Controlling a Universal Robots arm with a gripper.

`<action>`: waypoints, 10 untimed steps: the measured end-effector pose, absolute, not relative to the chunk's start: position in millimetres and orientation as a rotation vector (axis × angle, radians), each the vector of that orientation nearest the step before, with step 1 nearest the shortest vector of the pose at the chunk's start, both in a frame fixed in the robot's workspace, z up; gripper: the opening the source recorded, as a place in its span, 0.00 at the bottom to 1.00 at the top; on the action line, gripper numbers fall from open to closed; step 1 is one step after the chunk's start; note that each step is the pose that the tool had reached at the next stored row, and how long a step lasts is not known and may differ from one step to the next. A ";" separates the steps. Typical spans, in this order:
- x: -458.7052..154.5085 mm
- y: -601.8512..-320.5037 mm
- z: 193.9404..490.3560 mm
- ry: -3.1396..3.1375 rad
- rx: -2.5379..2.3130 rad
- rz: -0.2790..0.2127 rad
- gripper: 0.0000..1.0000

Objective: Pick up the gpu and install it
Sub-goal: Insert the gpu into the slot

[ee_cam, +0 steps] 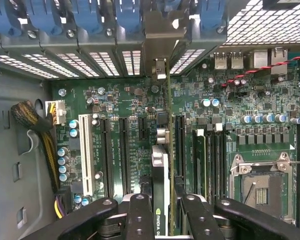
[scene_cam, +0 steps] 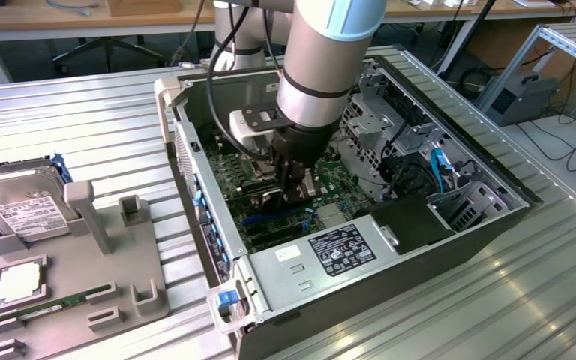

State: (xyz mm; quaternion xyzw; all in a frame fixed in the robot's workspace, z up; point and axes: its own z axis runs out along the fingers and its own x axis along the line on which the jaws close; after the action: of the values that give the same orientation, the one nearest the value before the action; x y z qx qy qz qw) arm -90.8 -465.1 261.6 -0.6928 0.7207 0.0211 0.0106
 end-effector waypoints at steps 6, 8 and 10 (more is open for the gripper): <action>-91.0 -465.2 258.6 2.250 -2.163 0.065 0.27; -91.0 -465.3 257.5 2.250 -2.163 0.065 0.27; -91.0 -465.3 257.3 2.250 -2.163 0.065 0.27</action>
State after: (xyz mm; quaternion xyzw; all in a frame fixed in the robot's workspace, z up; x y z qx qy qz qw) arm -91.0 -465.3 257.3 -0.6929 0.7207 0.0209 0.0101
